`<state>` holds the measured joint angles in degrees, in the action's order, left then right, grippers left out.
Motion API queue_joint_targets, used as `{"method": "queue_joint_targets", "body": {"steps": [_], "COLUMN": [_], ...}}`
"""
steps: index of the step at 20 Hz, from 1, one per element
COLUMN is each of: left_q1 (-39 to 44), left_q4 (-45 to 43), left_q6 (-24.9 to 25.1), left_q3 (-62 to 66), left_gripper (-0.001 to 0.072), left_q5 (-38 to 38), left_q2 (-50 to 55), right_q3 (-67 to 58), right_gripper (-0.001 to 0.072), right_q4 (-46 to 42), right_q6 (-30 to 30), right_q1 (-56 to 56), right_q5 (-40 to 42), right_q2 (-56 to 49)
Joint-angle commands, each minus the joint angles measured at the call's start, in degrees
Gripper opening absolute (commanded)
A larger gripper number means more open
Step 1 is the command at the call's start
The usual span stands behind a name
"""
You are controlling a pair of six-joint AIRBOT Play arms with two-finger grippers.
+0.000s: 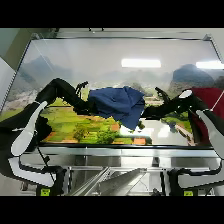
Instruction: Fold the shirts.
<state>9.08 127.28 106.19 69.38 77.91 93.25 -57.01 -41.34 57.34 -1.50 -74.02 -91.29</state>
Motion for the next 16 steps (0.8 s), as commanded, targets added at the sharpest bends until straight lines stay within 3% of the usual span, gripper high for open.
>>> {"method": "queue_joint_targets", "body": {"steps": [1, 5, 6, 7, 8, 9, 10, 11, 12, 13, 14, 16], "left_q1": [2.12, 2.95, 3.23, 3.65, 3.85, 3.85, 3.85, 3.56, 3.23, 2.82, 2.78, 2.05], "left_q4": [-0.02, 0.33, 0.28, 0.24, 0.24, 0.22, 0.17, 0.20, 0.26, 0.50, 1.55, 4.59], "left_q6": [0.87, 0.87, 0.94, 0.96, 0.96, 0.96, 0.96, 0.92, 0.92, 0.85, 0.92, 0.92], "left_q3": [-1.42, 3.91, 4.72, 5.29, 5.84, 6.40, 7.13, 7.87, 8.59, 9.49, 10.49, 13.22], "left_gripper": [0.0701, 0.0700, 0.0609, 0.0362, 0.0186, 0.0171, 0.0170, 0.0168, 0.0167, 0.0085, 0.0016, 0.0016], "left_q5": [-7.06, -5.44, -4.20, -3.93, -4.28, -4.63, -4.70, -4.52, -3.98, -2.93, -1.53, 1.70], "left_q2": [2.03, 7.58, 8.52, 8.96, 9.09, 9.07, 9.09, 9.09, 9.07, 9.03, 9.01, 8.66], "right_q3": [2.99, 2.99, 2.99, 2.99, 2.99, 2.99, 2.99, 2.99, 2.99, 2.97, 2.78, 2.08], "right_gripper": [0.0559, 0.0559, 0.0559, 0.0558, 0.0518, 0.0392, 0.0299, 0.0258, 0.0135, 0.0020, 0.0019, 0.0019], "right_q4": [0.22, 0.24, 0.24, 0.31, 0.66, 0.85, 1.27, 1.99, 3.21, 4.90, 6.10, 5.75], "right_q6": [0.20, 1.18, 1.16, 1.16, 1.16, 1.03, 0.94, 0.94, 0.42, -1.55, -2.32, -2.58], "right_q1": [4.76, 9.20, 9.86, 10.38, 10.99, 11.67, 12.26, 12.74, 13.00, 13.03, 12.96, 12.92], "right_q5": [6.75, 9.60, 9.57, 9.57, 9.60, 9.60, 9.62, 9.75, 9.92, 10.01, 9.99, 9.68], "right_q2": [-0.11, -1.53, -1.75, -1.84, -1.88, -1.90, -1.90, -1.90, -1.88, -1.86, -1.86, -1.16]}}
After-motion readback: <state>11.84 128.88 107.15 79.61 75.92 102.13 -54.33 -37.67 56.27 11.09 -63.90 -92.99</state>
